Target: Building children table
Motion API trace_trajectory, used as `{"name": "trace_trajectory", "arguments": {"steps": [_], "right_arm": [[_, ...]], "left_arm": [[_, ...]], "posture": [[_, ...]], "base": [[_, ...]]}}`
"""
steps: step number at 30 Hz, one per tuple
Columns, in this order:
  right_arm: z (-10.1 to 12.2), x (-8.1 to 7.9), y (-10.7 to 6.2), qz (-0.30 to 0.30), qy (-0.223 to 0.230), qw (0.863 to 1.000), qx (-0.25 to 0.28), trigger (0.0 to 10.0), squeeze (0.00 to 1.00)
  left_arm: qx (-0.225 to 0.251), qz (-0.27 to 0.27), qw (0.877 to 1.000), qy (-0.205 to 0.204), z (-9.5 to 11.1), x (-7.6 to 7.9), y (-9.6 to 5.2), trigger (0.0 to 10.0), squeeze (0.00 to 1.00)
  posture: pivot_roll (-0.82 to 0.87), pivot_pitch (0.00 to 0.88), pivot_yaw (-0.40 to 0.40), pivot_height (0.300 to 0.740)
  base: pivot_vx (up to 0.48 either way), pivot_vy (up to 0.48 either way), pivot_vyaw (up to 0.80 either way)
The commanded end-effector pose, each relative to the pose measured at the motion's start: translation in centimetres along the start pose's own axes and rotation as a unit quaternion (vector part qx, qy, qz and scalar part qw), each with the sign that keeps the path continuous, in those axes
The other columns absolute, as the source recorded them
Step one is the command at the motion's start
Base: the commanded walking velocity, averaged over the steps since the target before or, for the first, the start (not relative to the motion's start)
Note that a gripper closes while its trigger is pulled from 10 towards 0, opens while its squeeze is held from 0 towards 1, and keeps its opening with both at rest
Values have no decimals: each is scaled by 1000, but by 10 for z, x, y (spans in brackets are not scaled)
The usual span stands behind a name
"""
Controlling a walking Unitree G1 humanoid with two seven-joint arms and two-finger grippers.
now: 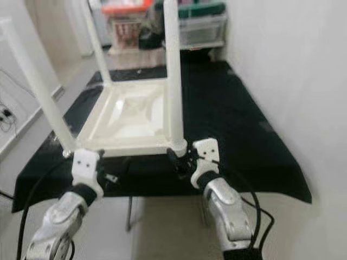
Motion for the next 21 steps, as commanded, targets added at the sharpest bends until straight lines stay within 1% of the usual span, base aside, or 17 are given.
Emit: {"name": "trace_trajectory", "arguments": {"steps": [1, 2, 3, 7, 8, 9, 11, 12, 14, 15, 17, 21], "right_arm": [[6, -11, 2, 26, 8, 999, 22, 10000, 0], [6, -11, 2, 26, 8, 999, 22, 10000, 0], [4, -11, 3, 26, 11, 999, 16, 10000, 0], [9, -18, 2, 75, 11, 997, 27, 10000, 0], [9, -18, 2, 75, 11, 997, 27, 10000, 0], [11, -20, 1, 91, 9, 995, 31, 10000, 0], [11, -21, 1, 95, 8, 995, 31, 10000, 0], [13, -22, -1, 110, 7, 993, 33, 10000, 0], [14, -22, -1, 116, 7, 993, 34, 10000, 0], [15, -25, -4, 137, 10, 990, 38, 10000, 0], [16, -27, -5, 148, 15, 988, 40, 10000, 0], [15, -27, -6, 145, 10, 988, 42, 10000, 0]], "left_arm": [[-6, 11, 1000, 7, -3, -7, -3, 10000, 0], [-6, 11, 1000, 7, -3, -7, -3, 10000, 0], [-6, 10, 1000, 6, -3, -7, -3, 10000, 0], [-9, 11, 1000, 9, -4, -7, -3, 10000, 0], [-9, 11, 1000, 9, -4, -7, -3, 10000, 0], [-10, 10, 1000, 11, -4, -7, -3, 10000, 0], [-10, 10, 1000, 10, -4, -7, -3, 10000, 0], [-9, 7, 1000, 9, -4, -7, -3, 10000, 0], [-9, 6, 1000, 9, -3, -7, -3, 10000, 0], [-7, 2, 1000, 8, -3, -6, -3, 10000, 0], [-6, 0, 1000, 8, -3, -5, -3, 10000, 0], [-5, -2, 1000, 8, -2, -5, -4, 10000, 0]], "posture": [[-39, 20, -1, 740], [-39, 20, -1, 740], [-39, 21, 0, 740], [-37, 23, 5, 740], [-37, 23, 5, 740], [-38, 23, 7, 740], [-38, 23, 7, 740], [-36, 27, 7, 740], [-36, 27, 7, 740], [-39, 29, 8, 740], [-39, 30, 9, 740], [-39, 30, 9, 740]], "base": [[0, 0, 781], [0, 0, 781], [0, 0, 0], [0, 0, 0], [0, 0, 0], [0, 0, 0], [0, 0, 0], [0, 0, 0], [0, 0, 0], [255, 0, 0], [270, 0, 0], [293, 0, 0]]}}
Point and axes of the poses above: a point about 5 cm out from each wrist's last joint towards the gripper, its own y axis pointing out of the wrist towards the gripper, its own z axis along the axis of the wrist's last joint, x = y × z, the point moved 1 cm from there along y, pointing out of the wrist towards the gripper, and after that the axes turned 5 degrees about -y, right-handed, at the moved point
